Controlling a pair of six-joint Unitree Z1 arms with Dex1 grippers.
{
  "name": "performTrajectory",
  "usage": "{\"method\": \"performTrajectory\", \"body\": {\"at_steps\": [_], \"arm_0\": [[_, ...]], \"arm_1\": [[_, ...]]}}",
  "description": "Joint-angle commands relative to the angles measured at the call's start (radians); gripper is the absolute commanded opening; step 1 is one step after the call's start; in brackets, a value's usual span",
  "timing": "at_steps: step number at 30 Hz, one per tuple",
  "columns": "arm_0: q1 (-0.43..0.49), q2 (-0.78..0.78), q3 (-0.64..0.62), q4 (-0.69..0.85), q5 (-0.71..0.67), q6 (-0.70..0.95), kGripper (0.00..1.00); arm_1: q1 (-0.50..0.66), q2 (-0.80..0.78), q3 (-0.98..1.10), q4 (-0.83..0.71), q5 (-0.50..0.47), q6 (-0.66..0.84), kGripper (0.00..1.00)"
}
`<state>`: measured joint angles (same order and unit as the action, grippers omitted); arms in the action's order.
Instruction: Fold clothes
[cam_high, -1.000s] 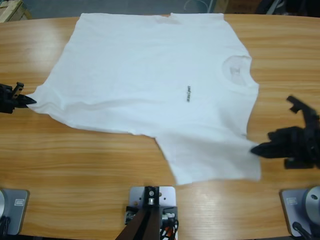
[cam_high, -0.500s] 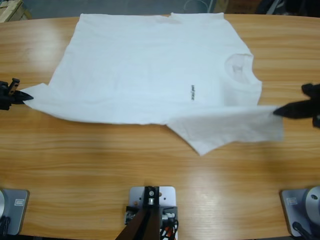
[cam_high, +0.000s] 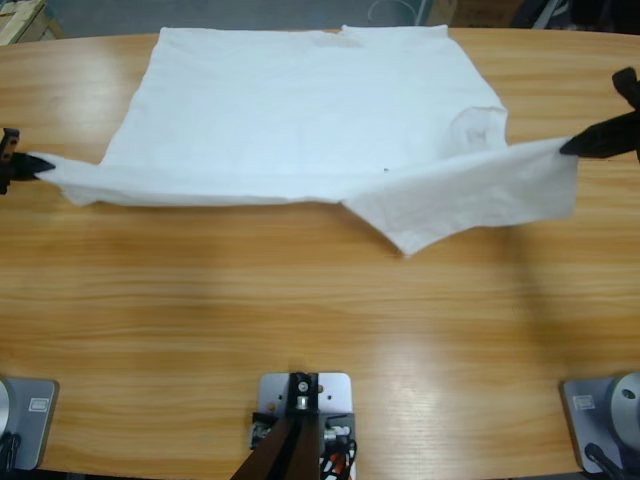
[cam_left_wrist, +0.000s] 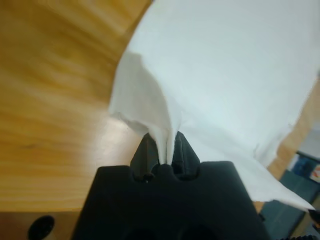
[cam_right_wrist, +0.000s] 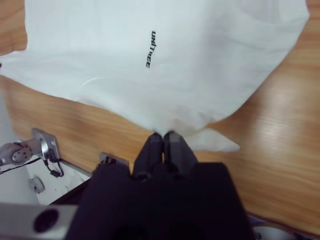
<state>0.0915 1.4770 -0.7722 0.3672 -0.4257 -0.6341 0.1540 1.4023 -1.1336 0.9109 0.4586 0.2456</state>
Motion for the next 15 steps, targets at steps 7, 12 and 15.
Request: {"method": "performTrajectory", "body": {"at_steps": [7, 12, 15], "arm_0": [[0.014, 0.011, -0.068, -0.020, -0.086, 0.031, 0.000], [0.024, -0.054, 0.014, -0.020, -0.072, 0.023, 0.000], [0.026, -0.109, 0.046, -0.012, -0.065, 0.018, 0.000]], "arm_1": [[-0.033, 0.037, -0.018, 0.041, 0.009, -0.035, 0.000], [-0.034, -0.021, -0.006, 0.062, 0.011, -0.025, 0.000], [-0.034, -0.077, 0.017, 0.082, 0.010, -0.013, 0.000]]}}
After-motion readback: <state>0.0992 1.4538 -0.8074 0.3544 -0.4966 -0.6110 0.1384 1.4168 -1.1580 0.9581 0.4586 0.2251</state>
